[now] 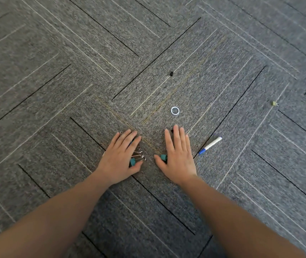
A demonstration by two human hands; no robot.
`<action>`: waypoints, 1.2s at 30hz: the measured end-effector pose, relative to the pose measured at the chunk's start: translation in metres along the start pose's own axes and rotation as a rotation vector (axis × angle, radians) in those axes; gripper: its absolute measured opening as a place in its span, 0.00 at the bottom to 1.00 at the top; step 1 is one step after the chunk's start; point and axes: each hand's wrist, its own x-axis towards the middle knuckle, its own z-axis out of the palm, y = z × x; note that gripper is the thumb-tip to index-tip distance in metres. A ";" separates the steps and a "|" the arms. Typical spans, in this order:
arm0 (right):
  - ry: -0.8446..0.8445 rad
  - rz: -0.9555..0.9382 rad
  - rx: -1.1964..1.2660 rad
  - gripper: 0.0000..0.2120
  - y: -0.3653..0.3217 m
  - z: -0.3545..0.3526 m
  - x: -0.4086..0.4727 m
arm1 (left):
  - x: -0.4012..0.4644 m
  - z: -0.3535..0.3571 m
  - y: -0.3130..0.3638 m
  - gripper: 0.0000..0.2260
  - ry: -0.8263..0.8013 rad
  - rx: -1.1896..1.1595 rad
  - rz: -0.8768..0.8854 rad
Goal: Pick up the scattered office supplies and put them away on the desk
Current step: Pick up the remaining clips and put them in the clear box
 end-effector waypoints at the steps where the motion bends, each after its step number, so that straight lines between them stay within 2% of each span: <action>1: -0.027 -0.053 0.012 0.38 0.001 -0.001 0.002 | -0.001 0.000 -0.001 0.32 0.023 -0.010 0.008; 4: -0.079 -0.217 0.096 0.35 0.007 -0.001 -0.007 | -0.005 0.000 -0.001 0.25 0.105 -0.010 0.006; 7: 0.047 -0.361 0.093 0.29 0.015 0.007 -0.019 | -0.006 0.000 -0.001 0.21 0.143 0.006 -0.023; 11: 0.253 -0.278 0.077 0.14 0.018 0.012 -0.015 | -0.001 0.000 -0.003 0.18 0.131 0.031 -0.023; 13: 0.285 -0.236 0.073 0.09 0.018 0.012 -0.010 | 0.002 -0.002 -0.003 0.17 0.129 0.025 0.000; 22: 0.231 -0.430 -0.025 0.10 0.028 0.003 0.007 | 0.007 -0.005 0.008 0.14 0.124 -0.038 0.020; 31: 0.210 -0.348 0.058 0.13 0.022 -0.014 0.013 | 0.007 -0.011 0.001 0.12 0.119 -0.066 -0.027; 36: 0.249 -0.288 0.125 0.15 0.023 -0.062 0.024 | 0.006 -0.053 -0.014 0.10 0.157 -0.058 -0.096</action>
